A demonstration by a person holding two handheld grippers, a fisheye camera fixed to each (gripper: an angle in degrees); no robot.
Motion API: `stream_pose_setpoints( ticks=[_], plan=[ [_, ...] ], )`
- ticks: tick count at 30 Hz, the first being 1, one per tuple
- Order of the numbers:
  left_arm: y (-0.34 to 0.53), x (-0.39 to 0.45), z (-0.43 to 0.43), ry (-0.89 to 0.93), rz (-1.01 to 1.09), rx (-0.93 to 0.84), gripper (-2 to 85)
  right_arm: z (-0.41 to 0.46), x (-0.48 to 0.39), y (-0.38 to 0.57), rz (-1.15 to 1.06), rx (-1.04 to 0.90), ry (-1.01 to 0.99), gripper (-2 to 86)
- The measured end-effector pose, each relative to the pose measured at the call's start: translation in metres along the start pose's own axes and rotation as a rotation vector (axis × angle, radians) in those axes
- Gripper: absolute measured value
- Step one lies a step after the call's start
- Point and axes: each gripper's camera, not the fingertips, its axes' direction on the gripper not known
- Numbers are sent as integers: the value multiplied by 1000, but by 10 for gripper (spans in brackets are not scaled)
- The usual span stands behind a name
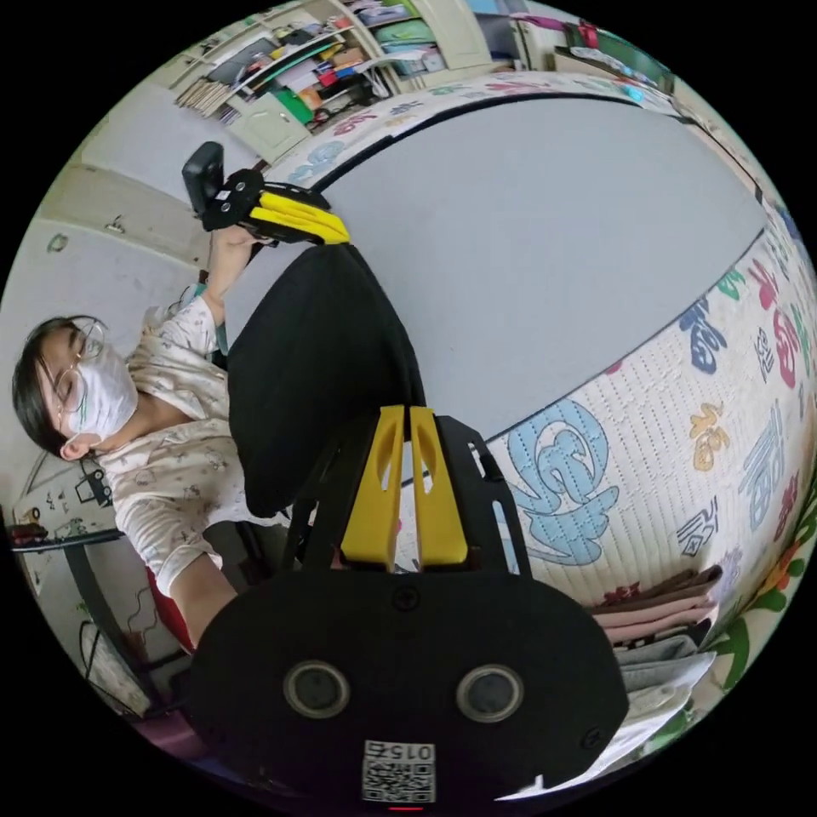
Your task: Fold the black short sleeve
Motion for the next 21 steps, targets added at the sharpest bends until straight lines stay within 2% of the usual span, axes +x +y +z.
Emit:
stream_pose_setpoints(
  ticks=[6,8,10,12,13,15,16,18,21],
  plan=[
    [1,0,-5,-12,10,7,-4,4,-3,-23,43,43,74,0],
    [8,-2,-16,-26,12,41,0,4,-3,-17,168,84,234,5],
    [18,-8,-31,-32,-6,100,4,3,-3,-3,261,153,298,22],
    [32,-23,-50,-12,-56,172,9,1,-5,17,323,265,214,58],
    [42,-39,-63,29,-111,218,15,5,-11,31,310,344,108,85],
    [60,-65,-81,156,-194,315,33,22,-20,51,282,433,-36,115],
    [72,-82,-86,260,-259,360,76,38,-24,60,288,461,-78,130],
    [78,-97,-82,360,-315,328,111,63,-30,71,292,476,-77,142],
    [77,-92,-76,345,-338,212,130,100,-23,79,328,434,16,162]
  ],
)
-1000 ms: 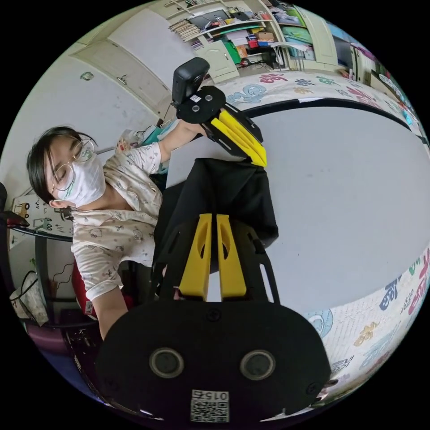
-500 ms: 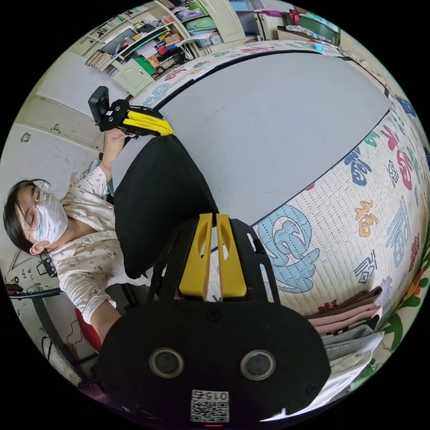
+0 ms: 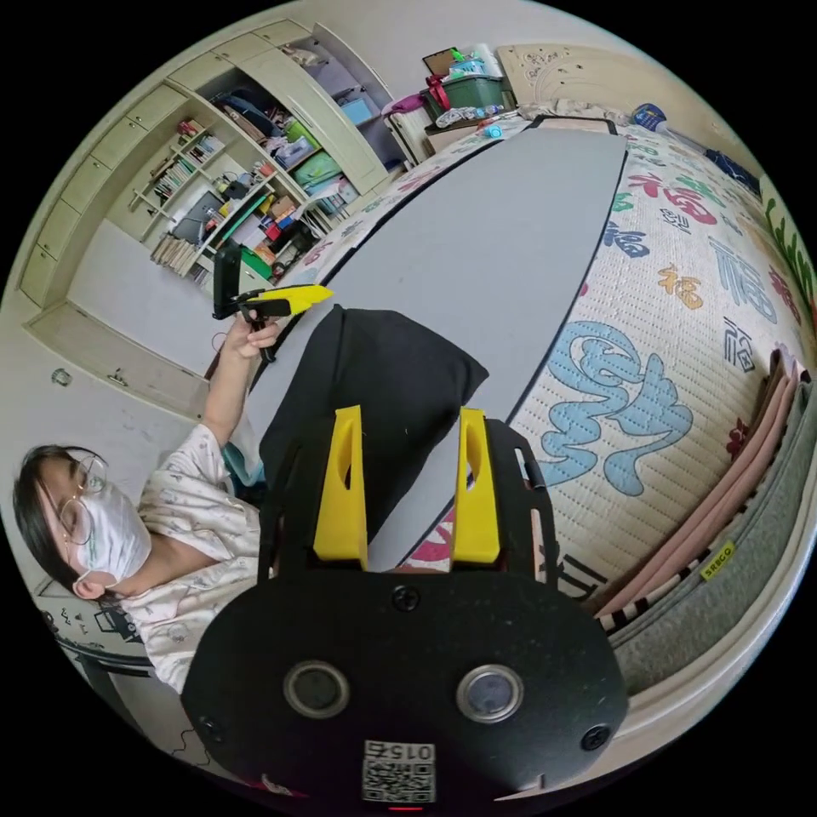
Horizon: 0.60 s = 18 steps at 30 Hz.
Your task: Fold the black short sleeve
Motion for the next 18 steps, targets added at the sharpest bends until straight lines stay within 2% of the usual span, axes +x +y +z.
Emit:
stream_pose_setpoints(
  ticks=[2,5,10,13,15,18],
  plan=[
    [0,15,10,-2,6,-88,138,22,27,11,28,10,22,171],
    [-2,35,20,-66,13,-173,145,45,72,24,63,43,-70,162],
    [-8,54,11,-64,-31,-168,133,91,131,49,45,50,-101,133],
    [-10,67,12,-31,-48,-211,81,112,161,78,40,57,-58,113],
    [-1,81,-6,-34,-58,-170,57,115,171,105,15,97,-28,90],
    [37,139,-87,-70,40,-2,39,98,168,161,-94,234,-34,57]
  ],
)
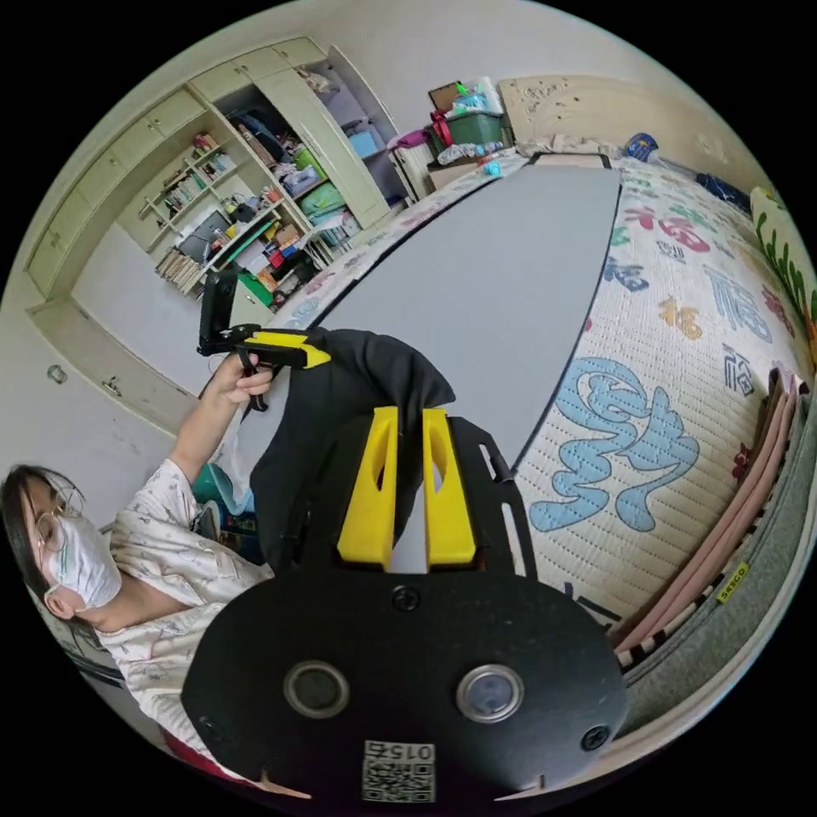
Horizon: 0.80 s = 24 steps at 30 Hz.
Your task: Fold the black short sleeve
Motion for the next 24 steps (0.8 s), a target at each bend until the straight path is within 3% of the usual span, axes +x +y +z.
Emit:
stream_pose_setpoints(
  ticks=[6,11,17,24],
  plan=[
    [162,184,-263,-93,228,424,19,-67,-91,103,-387,273,-37,48],
    [369,367,-480,-422,341,682,17,-56,-171,186,-747,416,-184,47],
    [610,526,-604,-821,222,803,21,70,-194,239,-975,340,-504,46],
    [802,574,-637,-1012,-153,876,27,283,-215,244,-1050,90,-635,46]
  ],
)
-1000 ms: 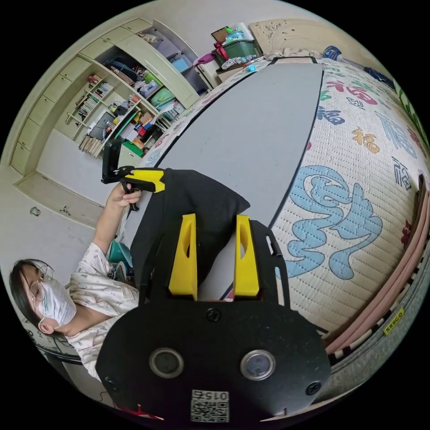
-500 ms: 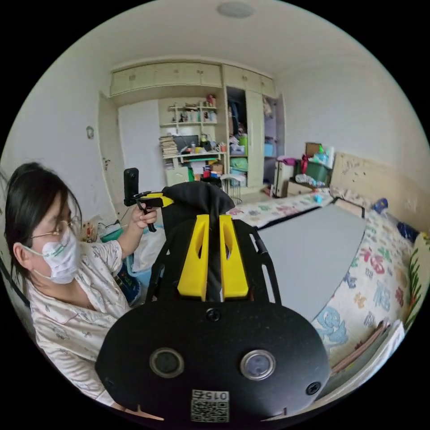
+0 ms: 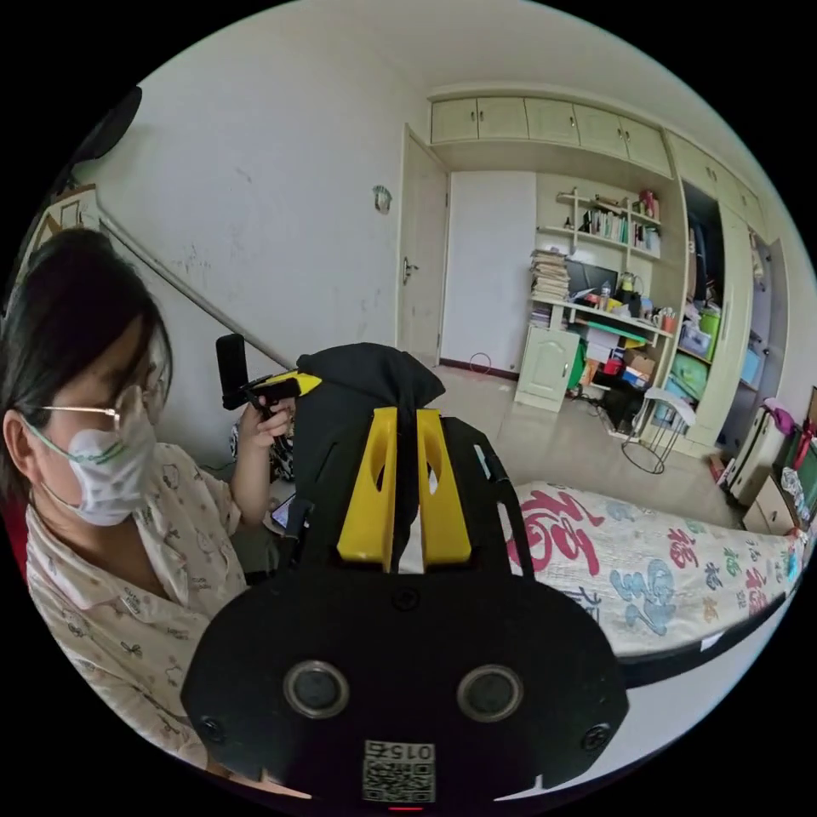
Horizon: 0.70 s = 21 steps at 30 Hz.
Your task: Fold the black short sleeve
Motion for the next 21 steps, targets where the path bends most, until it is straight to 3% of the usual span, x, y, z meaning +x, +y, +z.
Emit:
stream_pose_setpoints(
  ticks=[5,8,10,12,16,21],
  plan=[
    [90,-119,-10,-225,-282,-142,41,221,87,56,90,-251,-14,49],
    [142,-185,15,-441,-388,-202,57,335,127,107,169,-430,143,48],
    [166,-213,33,-506,-415,-284,65,357,138,142,208,-453,230,22],
    [176,-226,37,-510,-447,-363,64,348,139,175,194,-420,196,1],
    [167,-200,-5,-576,-372,-285,37,302,143,252,165,-378,141,-8],
    [162,-159,-21,-467,-249,-474,6,258,149,327,174,-362,69,-9]
  ],
)
